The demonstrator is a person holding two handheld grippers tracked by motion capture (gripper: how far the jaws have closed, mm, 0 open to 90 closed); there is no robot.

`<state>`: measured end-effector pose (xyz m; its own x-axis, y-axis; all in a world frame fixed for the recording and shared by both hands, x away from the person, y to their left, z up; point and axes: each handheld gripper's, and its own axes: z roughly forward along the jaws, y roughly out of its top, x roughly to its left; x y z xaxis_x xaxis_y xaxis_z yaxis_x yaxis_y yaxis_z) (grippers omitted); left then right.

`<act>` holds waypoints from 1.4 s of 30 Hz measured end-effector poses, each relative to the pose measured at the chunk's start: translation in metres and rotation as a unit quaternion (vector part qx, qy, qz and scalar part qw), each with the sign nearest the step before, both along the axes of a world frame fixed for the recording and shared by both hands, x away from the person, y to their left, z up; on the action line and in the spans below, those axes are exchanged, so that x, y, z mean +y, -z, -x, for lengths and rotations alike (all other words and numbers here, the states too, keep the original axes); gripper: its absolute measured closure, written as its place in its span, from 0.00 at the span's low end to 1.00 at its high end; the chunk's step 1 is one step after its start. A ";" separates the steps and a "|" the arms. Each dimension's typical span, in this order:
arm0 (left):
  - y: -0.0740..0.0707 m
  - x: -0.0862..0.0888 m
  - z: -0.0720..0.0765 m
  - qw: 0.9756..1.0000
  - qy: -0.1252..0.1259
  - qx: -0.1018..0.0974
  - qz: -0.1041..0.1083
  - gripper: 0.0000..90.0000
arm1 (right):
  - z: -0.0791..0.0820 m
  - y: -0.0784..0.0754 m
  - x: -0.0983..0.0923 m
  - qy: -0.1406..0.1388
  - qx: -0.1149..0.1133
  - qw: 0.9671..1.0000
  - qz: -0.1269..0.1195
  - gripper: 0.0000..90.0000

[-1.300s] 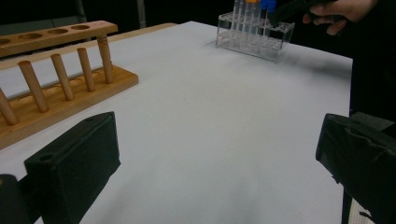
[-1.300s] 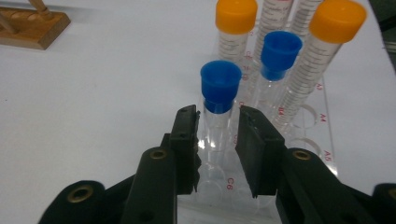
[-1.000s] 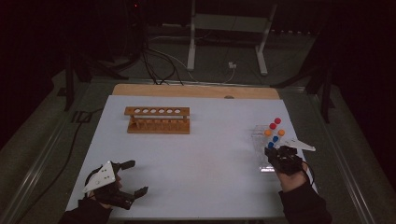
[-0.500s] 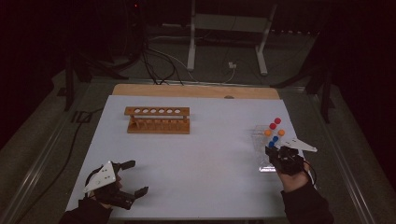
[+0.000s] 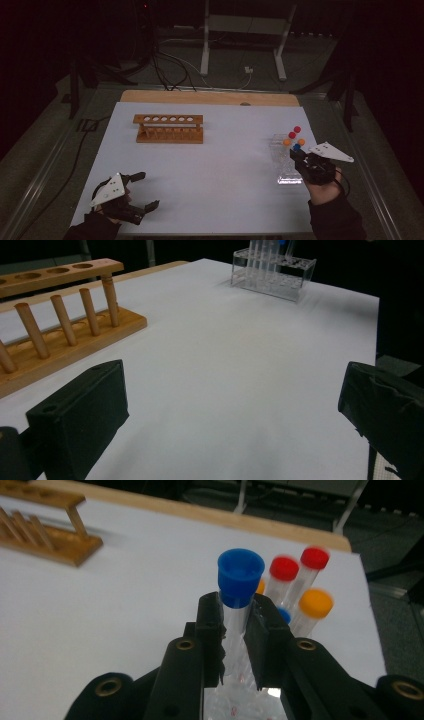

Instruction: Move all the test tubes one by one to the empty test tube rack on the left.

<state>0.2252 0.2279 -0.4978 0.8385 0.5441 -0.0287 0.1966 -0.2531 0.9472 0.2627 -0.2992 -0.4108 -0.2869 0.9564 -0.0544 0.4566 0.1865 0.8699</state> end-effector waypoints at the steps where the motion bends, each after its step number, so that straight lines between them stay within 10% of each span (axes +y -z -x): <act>1: 0.000 0.000 0.000 1.000 -0.003 0.001 -0.001 0.00 | 0.001 -0.003 0.000 -0.003 -0.004 1.000 -0.001 0.85; 25: -0.024 -0.028 -0.021 0.995 0.078 0.068 0.006 0.01 | -0.001 0.015 0.064 -0.132 0.028 0.991 0.003 0.85; 42: -0.058 -0.073 -0.047 0.992 0.115 0.056 0.005 0.01 | 0.006 0.026 0.095 -0.196 0.048 0.979 0.004 0.85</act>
<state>0.2725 0.1553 -0.4393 0.9313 0.3388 -0.1338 0.2397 -0.2936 0.9254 0.2566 -0.2045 -0.4364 -0.6369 0.7708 -0.0162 0.4283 0.3712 0.8239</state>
